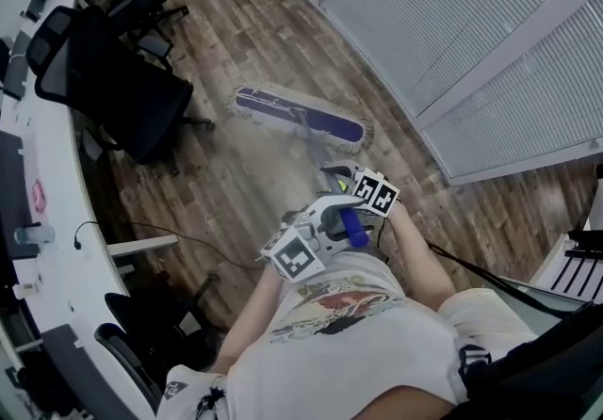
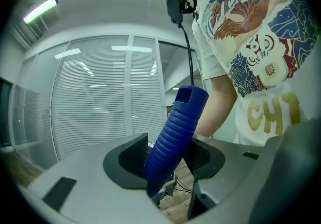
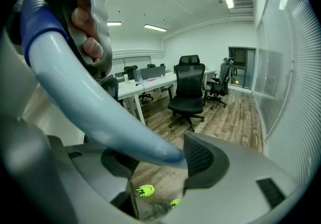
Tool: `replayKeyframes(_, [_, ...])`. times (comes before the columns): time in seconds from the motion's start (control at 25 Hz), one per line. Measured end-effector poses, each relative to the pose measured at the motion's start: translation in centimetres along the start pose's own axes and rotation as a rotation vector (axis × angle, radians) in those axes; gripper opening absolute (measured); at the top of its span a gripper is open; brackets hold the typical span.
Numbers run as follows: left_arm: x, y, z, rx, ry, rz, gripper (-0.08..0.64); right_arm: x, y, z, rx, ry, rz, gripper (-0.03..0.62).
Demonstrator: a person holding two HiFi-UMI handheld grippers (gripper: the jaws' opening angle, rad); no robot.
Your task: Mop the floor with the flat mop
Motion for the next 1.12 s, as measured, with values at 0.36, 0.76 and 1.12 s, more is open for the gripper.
replayKeyframes(0.36, [3.9, 1.3, 0.5, 0.009, -0.014, -0.008, 0.19, -3.2, -1.2, -1.0, 0.032, -0.026, -0.013, 0.227])
replayKeyframes(0.76, [3.2, 3.8, -2.0, 0.003, 0.018, 0.0, 0.196, -4.8, -0.7, 1.6, 0.061, -0.041, -0.035, 0.23])
replayKeyframes(1.12, [3.9, 4.0, -12.1, 0.016, -0.022, 0.007, 0.199, -7.1, -3.4, 11.1, 0.001, -0.024, 0.058, 0.232])
Point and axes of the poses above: the fingertips, and each gripper's own axes: x backward along the fingers, z to its right, y out of its underside, the point moved 9 cm from there along x, backward along the fingers, and after that the axes turned 8 degrees about y, right-handed, at the moved point
